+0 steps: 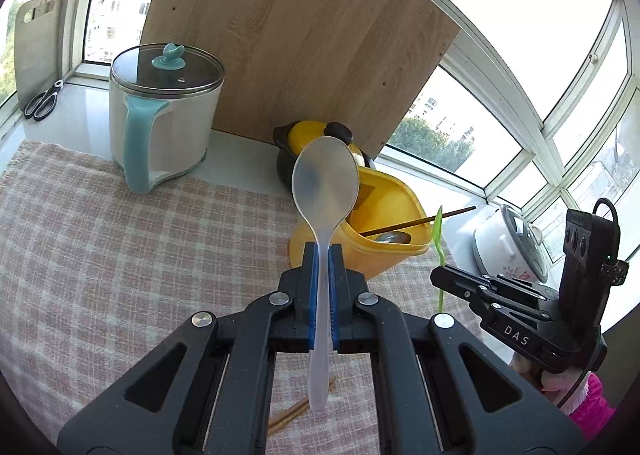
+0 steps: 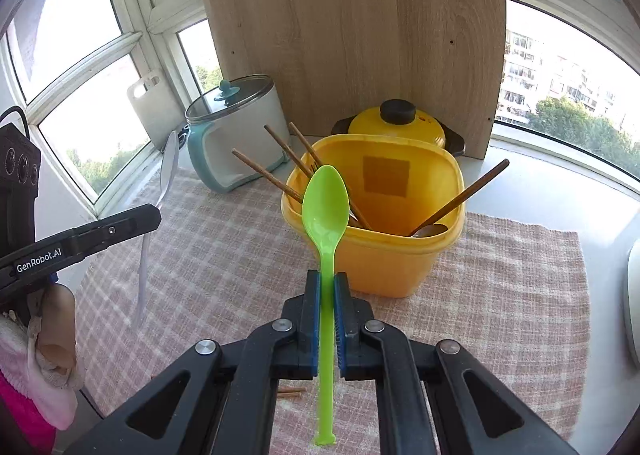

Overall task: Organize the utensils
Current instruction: 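Lift and carry both spoons over the yellow caddy with both tools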

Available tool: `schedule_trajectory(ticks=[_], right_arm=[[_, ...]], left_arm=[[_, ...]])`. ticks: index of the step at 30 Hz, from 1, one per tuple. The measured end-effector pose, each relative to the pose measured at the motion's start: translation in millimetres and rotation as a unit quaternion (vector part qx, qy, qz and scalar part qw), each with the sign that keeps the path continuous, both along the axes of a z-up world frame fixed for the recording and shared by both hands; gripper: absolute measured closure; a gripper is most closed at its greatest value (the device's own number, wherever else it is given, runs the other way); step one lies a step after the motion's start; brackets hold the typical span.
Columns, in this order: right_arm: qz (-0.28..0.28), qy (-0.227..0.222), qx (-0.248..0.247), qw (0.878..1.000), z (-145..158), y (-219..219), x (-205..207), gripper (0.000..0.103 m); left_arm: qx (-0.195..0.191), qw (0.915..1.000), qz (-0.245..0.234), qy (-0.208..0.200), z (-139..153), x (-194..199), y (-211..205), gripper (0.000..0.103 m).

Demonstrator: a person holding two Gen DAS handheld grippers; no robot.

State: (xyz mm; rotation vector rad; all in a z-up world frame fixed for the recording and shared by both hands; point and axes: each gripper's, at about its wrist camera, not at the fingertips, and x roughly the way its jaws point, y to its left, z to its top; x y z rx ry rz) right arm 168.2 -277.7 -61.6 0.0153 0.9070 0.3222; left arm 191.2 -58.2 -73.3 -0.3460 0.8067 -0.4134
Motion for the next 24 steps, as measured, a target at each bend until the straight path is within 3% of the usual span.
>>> schedule_trajectory(ticks=[14,24], right_arm=[[-0.015,-0.084,0.002,0.996,55,-26,16,0.099],[-0.021,-0.114,0.025,0.993,74,-43,45,0.099]], left_arm=[[-0.016,0.9983,-0.012,-0.055,39,27,-51,0.100],[-0.021,0.9980,-0.005,-0.060,44,54,-75,0.100]])
